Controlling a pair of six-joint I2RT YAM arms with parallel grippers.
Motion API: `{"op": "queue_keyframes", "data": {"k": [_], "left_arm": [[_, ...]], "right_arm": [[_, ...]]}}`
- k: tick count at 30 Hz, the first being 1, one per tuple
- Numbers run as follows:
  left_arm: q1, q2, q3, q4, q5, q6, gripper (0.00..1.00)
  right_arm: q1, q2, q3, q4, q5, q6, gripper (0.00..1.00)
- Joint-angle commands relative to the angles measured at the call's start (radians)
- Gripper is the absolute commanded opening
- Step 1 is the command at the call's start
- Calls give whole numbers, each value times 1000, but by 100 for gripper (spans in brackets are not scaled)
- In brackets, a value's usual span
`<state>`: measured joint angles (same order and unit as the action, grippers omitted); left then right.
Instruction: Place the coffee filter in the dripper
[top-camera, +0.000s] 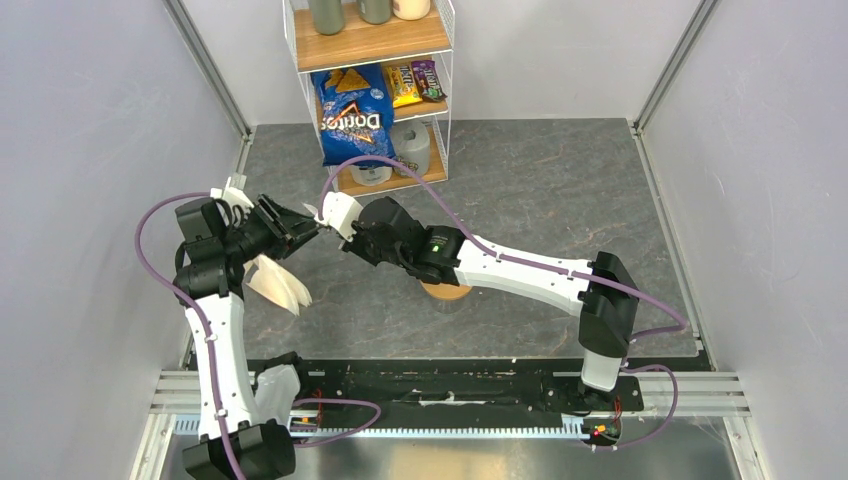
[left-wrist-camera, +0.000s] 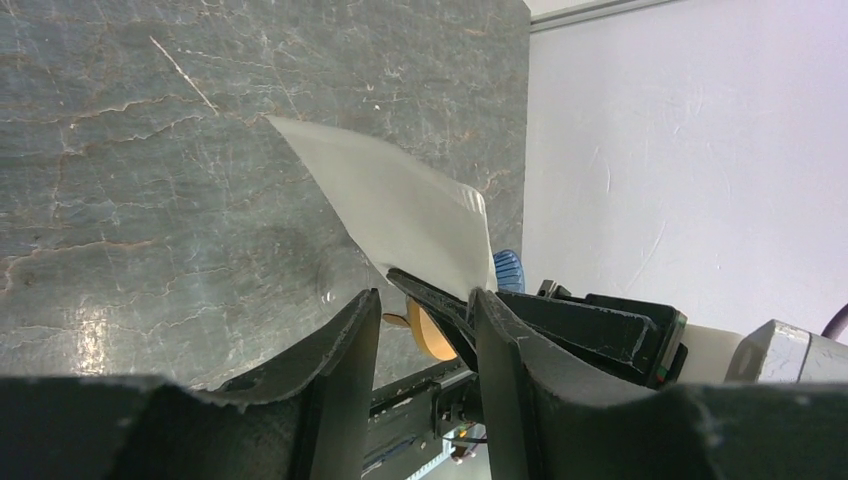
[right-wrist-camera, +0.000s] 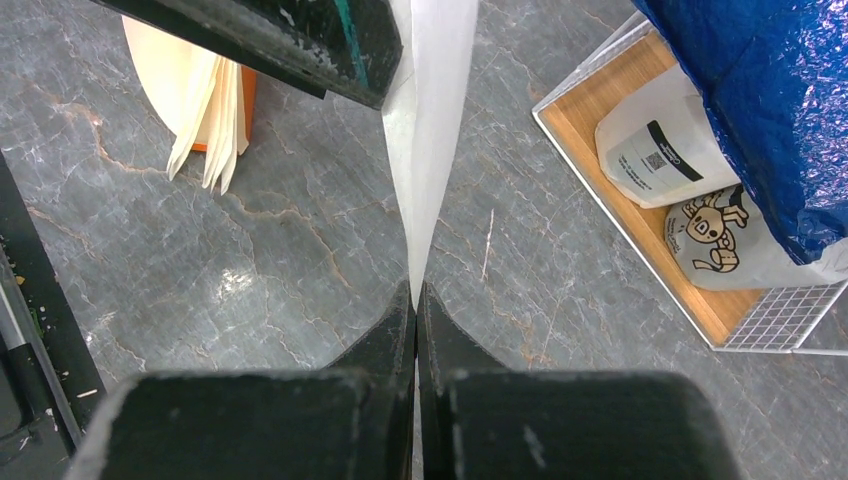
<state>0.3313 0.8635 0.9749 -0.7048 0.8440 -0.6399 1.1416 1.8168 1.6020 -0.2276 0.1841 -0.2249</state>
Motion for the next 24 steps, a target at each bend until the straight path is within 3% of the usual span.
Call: {"op": "queue_keyframes", "data": {"k": [1,24], "left_arm": [[-3,14,2,16,-25,-3,46],[-4,52,21,31,-36,-38,45]], "right_arm": [[4,-15,35,41,-9,1,0],[32,33,70,30,-20,-74,0]]}}
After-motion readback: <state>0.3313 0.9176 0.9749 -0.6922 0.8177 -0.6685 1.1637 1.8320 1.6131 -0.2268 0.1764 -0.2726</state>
